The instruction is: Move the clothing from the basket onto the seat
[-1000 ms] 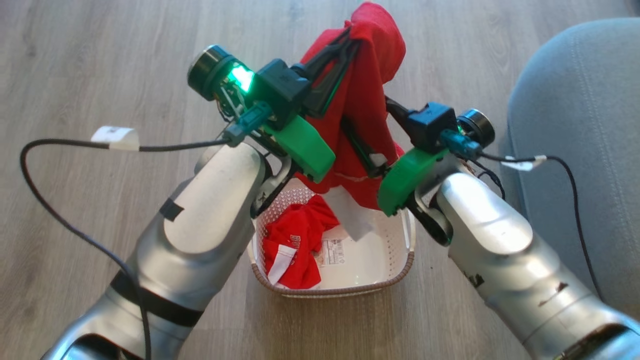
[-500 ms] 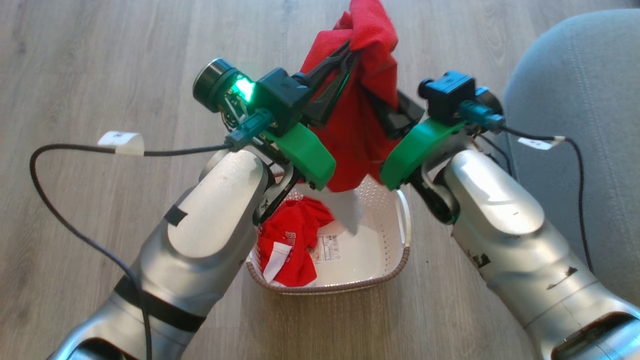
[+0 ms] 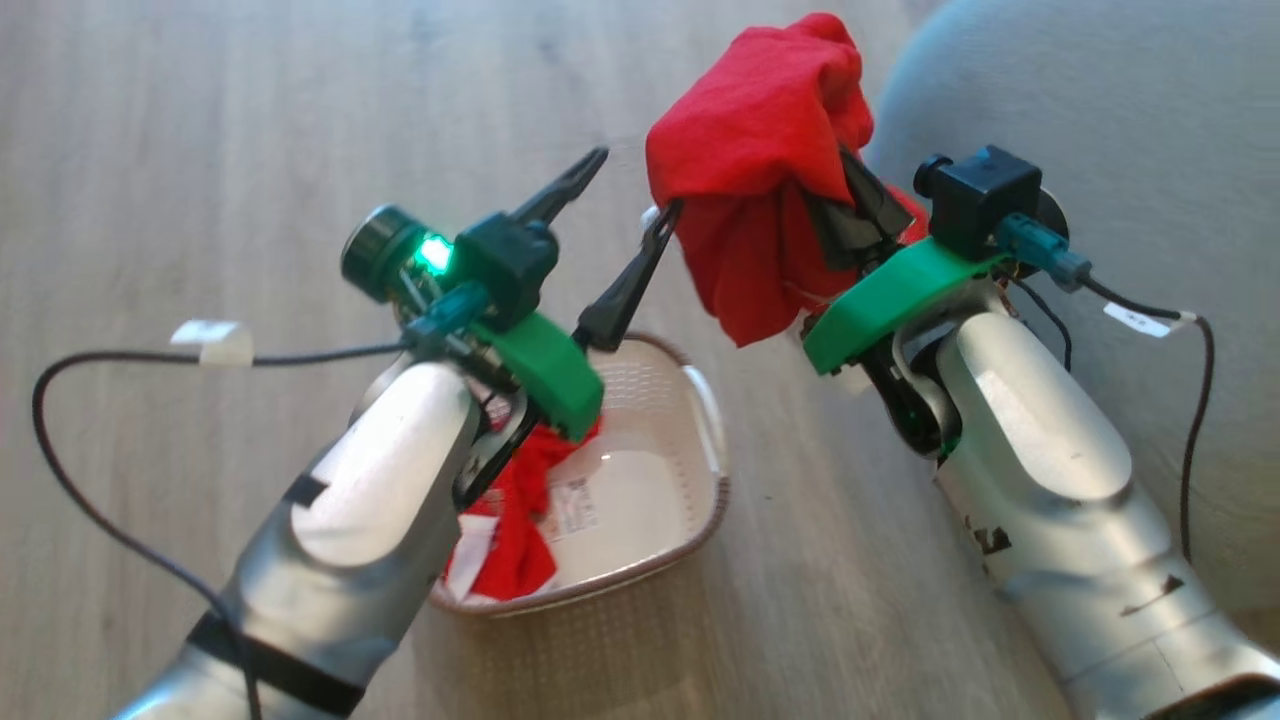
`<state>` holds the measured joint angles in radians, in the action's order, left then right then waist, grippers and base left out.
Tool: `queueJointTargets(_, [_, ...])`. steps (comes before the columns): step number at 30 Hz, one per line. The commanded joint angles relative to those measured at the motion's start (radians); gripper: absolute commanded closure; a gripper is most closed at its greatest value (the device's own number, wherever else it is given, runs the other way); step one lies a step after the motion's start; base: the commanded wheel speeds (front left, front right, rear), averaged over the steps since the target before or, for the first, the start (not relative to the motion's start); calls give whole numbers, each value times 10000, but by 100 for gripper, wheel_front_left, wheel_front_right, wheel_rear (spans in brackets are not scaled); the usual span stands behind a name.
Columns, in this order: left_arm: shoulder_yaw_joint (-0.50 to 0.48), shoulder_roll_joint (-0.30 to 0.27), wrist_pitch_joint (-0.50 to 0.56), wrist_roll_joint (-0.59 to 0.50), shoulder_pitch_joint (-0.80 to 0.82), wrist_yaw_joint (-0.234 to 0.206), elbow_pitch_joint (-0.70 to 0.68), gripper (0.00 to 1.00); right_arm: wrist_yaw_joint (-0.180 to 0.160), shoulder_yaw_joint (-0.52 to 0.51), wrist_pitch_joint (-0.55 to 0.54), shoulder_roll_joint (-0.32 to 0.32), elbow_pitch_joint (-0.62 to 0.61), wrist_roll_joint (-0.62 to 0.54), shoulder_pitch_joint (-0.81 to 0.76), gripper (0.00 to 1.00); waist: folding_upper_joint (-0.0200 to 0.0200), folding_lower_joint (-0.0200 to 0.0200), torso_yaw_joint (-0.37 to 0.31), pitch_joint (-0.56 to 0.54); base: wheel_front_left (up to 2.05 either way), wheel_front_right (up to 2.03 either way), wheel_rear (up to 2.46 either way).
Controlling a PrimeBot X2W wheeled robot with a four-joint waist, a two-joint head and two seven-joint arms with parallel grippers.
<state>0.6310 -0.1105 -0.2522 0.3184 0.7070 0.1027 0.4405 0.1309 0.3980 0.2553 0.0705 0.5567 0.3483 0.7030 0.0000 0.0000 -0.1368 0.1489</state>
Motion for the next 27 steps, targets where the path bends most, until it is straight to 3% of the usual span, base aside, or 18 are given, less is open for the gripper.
queueJointTargets(1, [-391, -335, -92, 67, 63, 21, -341, 0, -2, 58, 65, -197, -476, -48, -9, 100, 0, 0, -913, -73, 0, 0, 0])
queueJointTargets(14, [-704, -735, -94, 51, -1191, 11, -733, 0, -2, -98, 65, -168, -1180, -53, -781, 100, 0, 0, -3981, -281, 0, 0, 0])
queueJointTargets(21, [-544, -416, -94, -6, -1312, 162, -812, 0, -2, -1250, 65, 98, -1952, -429, -1665, 100, 0, 0, -4202, -59, 0, 0, 0])
queueJointTargets(27, [-356, -497, -95, -154, -1316, 238, -878, 0, -2, -1778, 65, 530, -2516, -902, -1934, 100, 0, 0, -4271, 490, 0, 0, 0])
